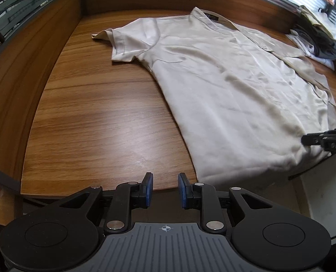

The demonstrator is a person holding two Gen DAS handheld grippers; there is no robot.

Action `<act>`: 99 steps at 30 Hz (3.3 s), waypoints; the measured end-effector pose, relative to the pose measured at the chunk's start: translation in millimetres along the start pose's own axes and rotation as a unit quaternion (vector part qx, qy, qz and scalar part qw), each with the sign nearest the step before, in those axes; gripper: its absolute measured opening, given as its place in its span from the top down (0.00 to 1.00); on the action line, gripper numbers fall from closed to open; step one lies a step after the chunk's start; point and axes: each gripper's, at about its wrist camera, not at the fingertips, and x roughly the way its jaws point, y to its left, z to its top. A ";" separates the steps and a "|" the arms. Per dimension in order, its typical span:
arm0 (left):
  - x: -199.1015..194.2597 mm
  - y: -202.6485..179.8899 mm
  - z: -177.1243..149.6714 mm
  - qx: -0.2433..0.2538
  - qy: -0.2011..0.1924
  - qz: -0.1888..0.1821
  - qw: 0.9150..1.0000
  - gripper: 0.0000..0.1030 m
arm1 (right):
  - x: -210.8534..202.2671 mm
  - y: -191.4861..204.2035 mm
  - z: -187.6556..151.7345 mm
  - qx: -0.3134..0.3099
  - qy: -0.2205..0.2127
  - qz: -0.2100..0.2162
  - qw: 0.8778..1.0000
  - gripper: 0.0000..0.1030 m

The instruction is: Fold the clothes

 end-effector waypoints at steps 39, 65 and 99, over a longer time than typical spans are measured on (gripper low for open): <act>36.6 -30.0 -16.8 0.045 0.048 -0.172 0.983 0.63 | -11.9 -66.9 23.6 0.066 -0.013 -0.138 0.988 0.97; 75.1 -79.5 -15.9 0.003 0.074 -0.201 0.977 0.63 | 4.1 -95.0 29.5 0.036 0.007 -0.133 0.990 0.96; 17.5 32.3 47.2 0.056 0.001 -0.037 0.998 0.63 | -10.2 -15.1 10.9 0.037 0.008 -0.047 0.998 0.96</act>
